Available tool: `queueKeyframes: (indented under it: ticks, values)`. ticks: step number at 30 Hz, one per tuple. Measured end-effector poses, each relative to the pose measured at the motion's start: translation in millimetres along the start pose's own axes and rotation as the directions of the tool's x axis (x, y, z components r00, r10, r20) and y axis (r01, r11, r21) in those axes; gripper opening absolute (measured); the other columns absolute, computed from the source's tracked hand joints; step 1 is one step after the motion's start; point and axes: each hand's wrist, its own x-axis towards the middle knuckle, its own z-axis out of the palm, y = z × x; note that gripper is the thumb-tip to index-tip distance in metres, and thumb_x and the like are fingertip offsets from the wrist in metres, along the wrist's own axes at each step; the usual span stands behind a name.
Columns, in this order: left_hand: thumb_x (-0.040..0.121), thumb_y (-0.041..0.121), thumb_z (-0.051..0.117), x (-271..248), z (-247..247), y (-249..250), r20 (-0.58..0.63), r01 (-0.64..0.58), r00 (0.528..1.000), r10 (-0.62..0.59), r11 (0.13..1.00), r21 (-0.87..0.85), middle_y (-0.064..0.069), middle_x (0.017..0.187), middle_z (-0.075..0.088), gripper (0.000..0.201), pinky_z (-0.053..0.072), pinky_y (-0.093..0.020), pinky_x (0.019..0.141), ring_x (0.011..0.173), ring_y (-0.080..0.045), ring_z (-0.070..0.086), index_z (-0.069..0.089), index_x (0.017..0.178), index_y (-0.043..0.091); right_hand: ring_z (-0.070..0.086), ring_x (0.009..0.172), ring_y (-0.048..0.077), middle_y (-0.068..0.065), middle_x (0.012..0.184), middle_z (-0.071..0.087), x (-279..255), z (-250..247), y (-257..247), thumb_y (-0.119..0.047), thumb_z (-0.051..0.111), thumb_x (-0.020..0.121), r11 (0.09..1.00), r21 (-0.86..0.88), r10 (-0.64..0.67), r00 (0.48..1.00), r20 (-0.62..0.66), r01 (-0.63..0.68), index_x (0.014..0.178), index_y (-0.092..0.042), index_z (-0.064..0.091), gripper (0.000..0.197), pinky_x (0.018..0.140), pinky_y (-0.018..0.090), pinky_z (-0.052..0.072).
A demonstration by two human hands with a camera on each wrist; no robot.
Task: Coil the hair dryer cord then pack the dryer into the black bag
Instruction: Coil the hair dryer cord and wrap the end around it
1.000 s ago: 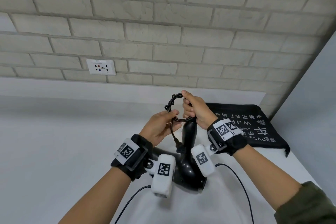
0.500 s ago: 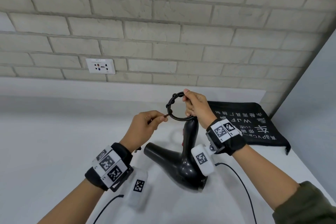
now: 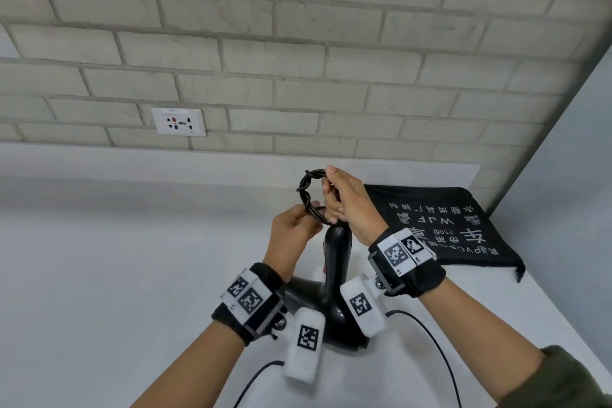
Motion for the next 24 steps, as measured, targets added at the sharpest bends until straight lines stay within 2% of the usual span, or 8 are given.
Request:
queueKeyframes:
  ticks: [2, 4, 9, 13, 15, 19, 21, 24]
  values:
    - [0.087, 0.004, 0.048, -2.9, 4.3, 4.8, 0.128, 0.141, 0.986, -0.106, 0.941, -0.308, -0.010, 0.103, 0.069, 0.027, 0.051, -0.027, 0.092, 0.096, -0.017, 0.065, 0.060, 0.111, 0.001, 0.019, 0.029, 0.004, -0.011, 0.034, 0.027, -0.2, -3.1, -0.6, -0.029, 0.032, 0.099, 1.000, -0.005, -0.014, 1.000, -0.011, 0.013, 0.067, -0.012, 0.041, 0.038, 0.038, 0.021, 0.029]
    - [0.088, 0.009, 0.051, -4.8, 6.9, 9.1, 0.146, 0.180, 0.981, -0.126, 0.868, -0.462, -0.007, 0.093, 0.067, 0.018, 0.054, -0.022, 0.084, 0.084, -0.012, 0.067, 0.061, 0.103, 0.005, 0.023, 0.028, 0.004, -0.010, 0.033, 0.028, -0.3, -4.9, -0.6, -0.029, 0.031, 0.099, 0.999, -0.027, -0.020, 0.999, -0.025, 0.020, 0.066, -0.012, 0.041, 0.039, 0.038, 0.018, 0.034]
    - [0.091, 0.015, 0.052, -2.8, 13.3, 11.2, 0.031, 0.146, 0.988, -0.154, 0.826, -0.544, -0.003, 0.083, 0.069, 0.013, 0.055, -0.019, 0.077, 0.076, -0.009, 0.067, 0.064, 0.093, 0.009, 0.044, 0.036, 0.004, -0.006, 0.036, 0.045, 1.7, -7.8, 9.1, -0.026, 0.047, 0.094, 0.985, -0.134, -0.129, 0.975, -0.180, 0.105, 0.065, -0.012, 0.049, 0.032, 0.048, 0.017, 0.043]
    - [0.089, 0.013, 0.055, -2.6, 12.2, 11.5, -0.012, 0.142, 0.982, -0.191, 0.767, -0.626, -0.001, 0.077, 0.072, 0.010, 0.057, -0.017, 0.067, 0.069, -0.007, 0.070, 0.064, 0.091, 0.010, 0.057, 0.059, 0.014, 0.000, 0.063, 0.063, 3.7, -23.3, 16.8, -0.019, 0.074, 0.075, 0.954, -0.268, -0.204, 0.947, -0.250, 0.135, 0.073, -0.015, 0.059, 0.015, 0.061, 0.027, 0.050]
    - [0.090, 0.014, 0.054, -4.4, 12.6, 12.0, -0.006, 0.142, 0.982, -0.190, 0.755, -0.640, 0.001, 0.073, 0.073, 0.010, 0.057, -0.016, 0.064, 0.067, -0.006, 0.070, 0.064, 0.088, 0.012, 0.059, 0.069, 0.016, 0.006, 0.075, 0.066, 3.2, -30.6, 17.3, -0.031, 0.079, 0.068, 0.932, -0.359, -0.162, 0.937, -0.308, 0.043, 0.074, -0.016, 0.061, 0.025, 0.071, 0.036, 0.053]
    - [0.091, 0.019, 0.053, -8.5, 16.5, 15.3, 0.021, 0.148, 0.985, -0.172, 0.775, -0.615, 0.004, 0.069, 0.072, 0.015, 0.054, -0.015, 0.062, 0.065, -0.002, 0.068, 0.064, 0.082, 0.016, 0.061, 0.063, 0.018, 0.014, 0.068, 0.067, 0.1, -35.7, 11.0, -0.053, 0.074, 0.065, 0.912, -0.384, 0.001, 0.933, -0.359, -0.148, 0.071, -0.008, 0.062, 0.046, 0.079, 0.043, 0.057]
    - [0.091, 0.022, 0.053, -10.0, 17.8, 17.0, 0.034, 0.153, 0.986, -0.165, 0.790, -0.594, 0.006, 0.068, 0.071, 0.017, 0.051, -0.016, 0.065, 0.063, -0.001, 0.067, 0.064, 0.079, 0.017, 0.061, 0.062, 0.020, 0.014, 0.065, 0.066, 0.5, -34.9, 8.9, -0.054, 0.072, 0.067, 0.903, -0.394, 0.026, 0.938, -0.346, -0.170, 0.065, -0.007, 0.064, 0.047, 0.077, 0.041, 0.057]
    - [0.091, 0.024, 0.053, -10.3, 17.5, 19.4, 0.040, 0.147, 0.988, -0.152, 0.799, -0.584, 0.006, 0.067, 0.070, 0.019, 0.046, -0.018, 0.069, 0.062, -0.001, 0.064, 0.064, 0.076, 0.019, 0.065, 0.071, 0.022, 0.017, 0.078, 0.070, 5.5, -32.1, 9.7, -0.043, 0.074, 0.070, 0.950, -0.256, 0.086, 0.938, -0.336, -0.179, 0.086, 0.001, 0.069, 0.047, 0.072, 0.035, 0.057]
